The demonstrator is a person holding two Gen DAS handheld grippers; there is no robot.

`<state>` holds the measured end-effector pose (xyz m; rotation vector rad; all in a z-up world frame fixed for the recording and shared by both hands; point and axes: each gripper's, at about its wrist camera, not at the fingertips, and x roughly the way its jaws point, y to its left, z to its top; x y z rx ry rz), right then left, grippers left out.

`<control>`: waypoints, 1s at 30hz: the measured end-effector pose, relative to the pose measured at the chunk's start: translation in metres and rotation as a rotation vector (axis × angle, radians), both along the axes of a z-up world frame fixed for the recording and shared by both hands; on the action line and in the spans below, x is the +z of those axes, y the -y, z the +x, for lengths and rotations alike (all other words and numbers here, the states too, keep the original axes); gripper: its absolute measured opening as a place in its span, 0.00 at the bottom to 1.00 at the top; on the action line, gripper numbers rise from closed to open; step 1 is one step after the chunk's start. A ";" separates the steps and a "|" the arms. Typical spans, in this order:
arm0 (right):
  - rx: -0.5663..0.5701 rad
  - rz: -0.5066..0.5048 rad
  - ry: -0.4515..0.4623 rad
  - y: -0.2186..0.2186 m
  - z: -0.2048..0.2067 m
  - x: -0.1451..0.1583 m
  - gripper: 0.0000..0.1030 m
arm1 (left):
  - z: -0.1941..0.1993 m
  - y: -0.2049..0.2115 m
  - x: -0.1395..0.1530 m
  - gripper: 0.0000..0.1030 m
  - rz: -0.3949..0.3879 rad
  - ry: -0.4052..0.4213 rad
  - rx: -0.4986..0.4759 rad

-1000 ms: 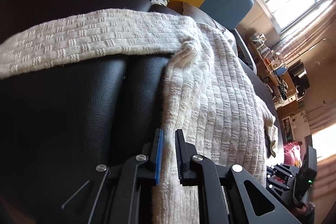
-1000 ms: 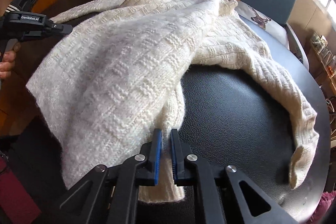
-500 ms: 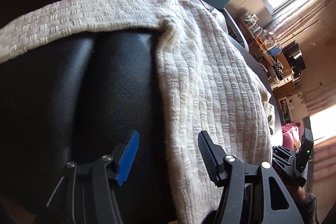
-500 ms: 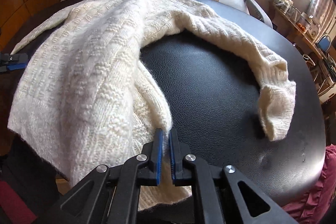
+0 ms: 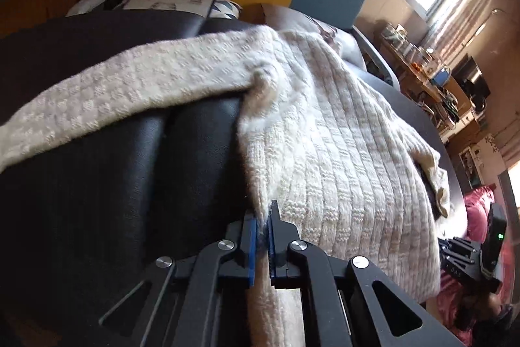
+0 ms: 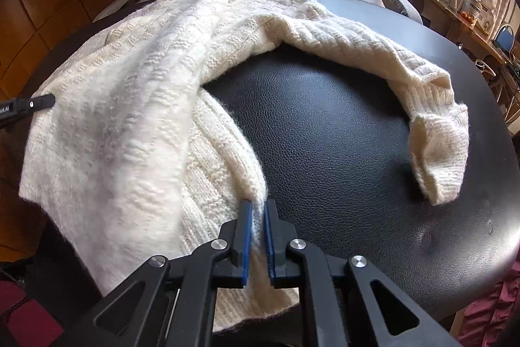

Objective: Fold clothes

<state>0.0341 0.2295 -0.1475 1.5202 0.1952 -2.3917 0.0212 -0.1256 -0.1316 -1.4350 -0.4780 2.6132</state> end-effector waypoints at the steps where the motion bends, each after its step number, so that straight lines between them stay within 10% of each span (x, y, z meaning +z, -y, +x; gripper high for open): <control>1: 0.007 0.010 -0.007 0.002 0.002 0.000 0.08 | 0.000 0.012 0.002 0.05 -0.008 0.000 0.028; 10: -0.016 -0.026 0.030 -0.005 -0.004 0.001 0.09 | 0.005 0.047 -0.026 0.12 -0.046 0.110 0.113; 17: -0.165 -0.408 0.023 -0.037 -0.047 0.033 0.26 | 0.012 0.072 0.013 0.21 -0.036 0.037 0.183; 22: -0.357 -0.725 0.122 -0.046 -0.110 0.013 0.26 | -0.007 0.031 0.023 0.35 0.048 -0.039 0.043; 30: -0.601 -0.869 0.252 -0.043 -0.152 -0.032 0.26 | -0.029 -0.041 0.000 0.36 -0.068 0.014 -0.184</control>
